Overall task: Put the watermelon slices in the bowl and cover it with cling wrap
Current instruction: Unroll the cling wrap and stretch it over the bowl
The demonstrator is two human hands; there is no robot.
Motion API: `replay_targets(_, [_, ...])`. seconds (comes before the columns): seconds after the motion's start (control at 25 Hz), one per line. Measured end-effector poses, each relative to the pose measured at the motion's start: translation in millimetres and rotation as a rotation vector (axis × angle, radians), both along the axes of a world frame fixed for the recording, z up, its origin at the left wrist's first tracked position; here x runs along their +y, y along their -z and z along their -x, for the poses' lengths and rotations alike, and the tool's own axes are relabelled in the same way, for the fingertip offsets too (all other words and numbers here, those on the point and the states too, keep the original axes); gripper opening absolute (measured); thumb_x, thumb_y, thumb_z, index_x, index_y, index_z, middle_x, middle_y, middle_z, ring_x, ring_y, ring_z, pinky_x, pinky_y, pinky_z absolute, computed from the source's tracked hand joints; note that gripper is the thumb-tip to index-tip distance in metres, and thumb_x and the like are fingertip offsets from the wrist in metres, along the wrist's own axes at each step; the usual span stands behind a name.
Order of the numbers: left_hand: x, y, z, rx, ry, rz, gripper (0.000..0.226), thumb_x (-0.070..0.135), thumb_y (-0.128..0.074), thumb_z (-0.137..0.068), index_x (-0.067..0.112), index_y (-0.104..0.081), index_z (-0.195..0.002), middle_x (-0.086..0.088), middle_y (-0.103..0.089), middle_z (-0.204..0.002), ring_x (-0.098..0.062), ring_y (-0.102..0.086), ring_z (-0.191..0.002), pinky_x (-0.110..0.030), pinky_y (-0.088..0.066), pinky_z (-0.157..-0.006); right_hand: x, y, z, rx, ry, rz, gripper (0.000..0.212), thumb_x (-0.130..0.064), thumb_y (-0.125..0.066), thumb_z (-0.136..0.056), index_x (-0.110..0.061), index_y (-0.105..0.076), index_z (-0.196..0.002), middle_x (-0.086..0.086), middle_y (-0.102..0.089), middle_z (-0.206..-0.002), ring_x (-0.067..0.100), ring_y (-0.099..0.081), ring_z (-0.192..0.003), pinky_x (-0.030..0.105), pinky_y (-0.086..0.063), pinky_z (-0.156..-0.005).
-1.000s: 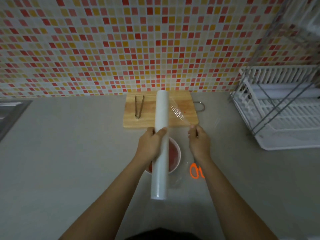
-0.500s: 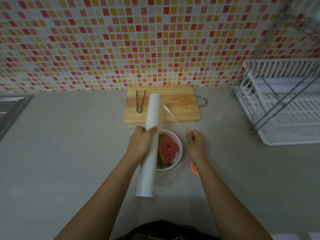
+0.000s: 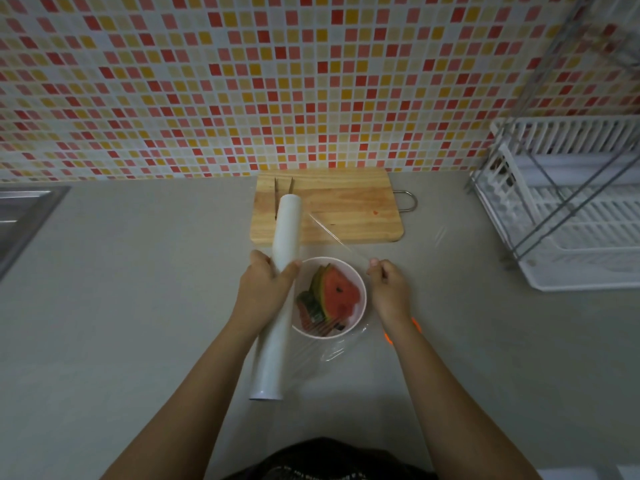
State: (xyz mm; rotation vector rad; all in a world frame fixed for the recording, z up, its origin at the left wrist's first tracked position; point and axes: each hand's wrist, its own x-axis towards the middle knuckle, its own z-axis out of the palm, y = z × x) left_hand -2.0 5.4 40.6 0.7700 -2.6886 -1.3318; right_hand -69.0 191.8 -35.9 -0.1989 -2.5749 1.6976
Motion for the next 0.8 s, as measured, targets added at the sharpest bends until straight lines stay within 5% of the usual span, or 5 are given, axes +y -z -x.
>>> replay_targets(0.16, [-2,5,-3,0.037,-0.001,0.078,0.039,0.042,-0.057,-0.089,0.008,-0.039,-0.098,-0.008,-0.054,-0.095,-0.024,-0.055,-0.08,-0.027,-0.037,-0.053,-5,1,1,-0.023,-0.044,0.001,0.037,-0.026,-0.045,-0.096,-0.009,-0.047,-0.063,0.004,-0.051,-0.059,0.021,-0.048,-0.061,0.023,-0.03,-0.049])
replay_targets(0.4, [-11,20,-3,-0.027,-0.005,0.039,0.039,0.046,-0.054,-0.09,0.01,-0.041,-0.1,-0.007,-0.055,-0.096,-0.024,-0.055,-0.081,-0.023,-0.034,-0.052,-8,16,5,-0.139,-0.015,0.028,0.032,-0.027,-0.044,-0.096,-0.009,-0.055,-0.072,0.021,-0.061,-0.087,0.029,-0.056,-0.081,0.033,-0.039,-0.069])
replay_targets(0.52, [-18,27,-8,-0.029,0.008,-0.071,0.047,0.051,-0.053,-0.089,0.012,-0.045,-0.114,-0.003,-0.056,-0.099,-0.022,-0.057,-0.084,-0.027,-0.042,-0.06,-11,15,2,-0.235,0.038,0.19,0.026,-0.03,-0.047,-0.095,-0.011,-0.065,-0.093,0.001,-0.062,-0.087,0.027,-0.059,-0.095,0.037,-0.047,-0.085])
replay_targets(0.6, [-21,30,-10,-0.019,0.005,-0.121,0.053,0.053,-0.054,-0.088,0.015,-0.045,-0.124,-0.001,-0.056,-0.102,-0.021,-0.058,-0.087,-0.031,-0.045,-0.07,-14,15,0,-0.28,0.075,0.368,0.017,-0.026,-0.051,-0.094,-0.02,-0.063,-0.104,0.002,-0.065,-0.106,0.023,-0.06,-0.104,0.04,-0.048,-0.094])
replay_targets(0.8, [-21,33,-12,0.012,-0.009,-0.22,0.05,0.051,-0.055,-0.088,0.018,-0.045,-0.124,0.0,-0.057,-0.104,-0.008,-0.058,-0.083,-0.025,-0.046,-0.064,-19,11,-4,-0.363,0.059,0.772,0.037,-0.016,-0.053,-0.094,-0.023,-0.052,-0.13,-0.004,-0.059,-0.119,0.014,-0.057,-0.111,0.034,-0.05,-0.09])
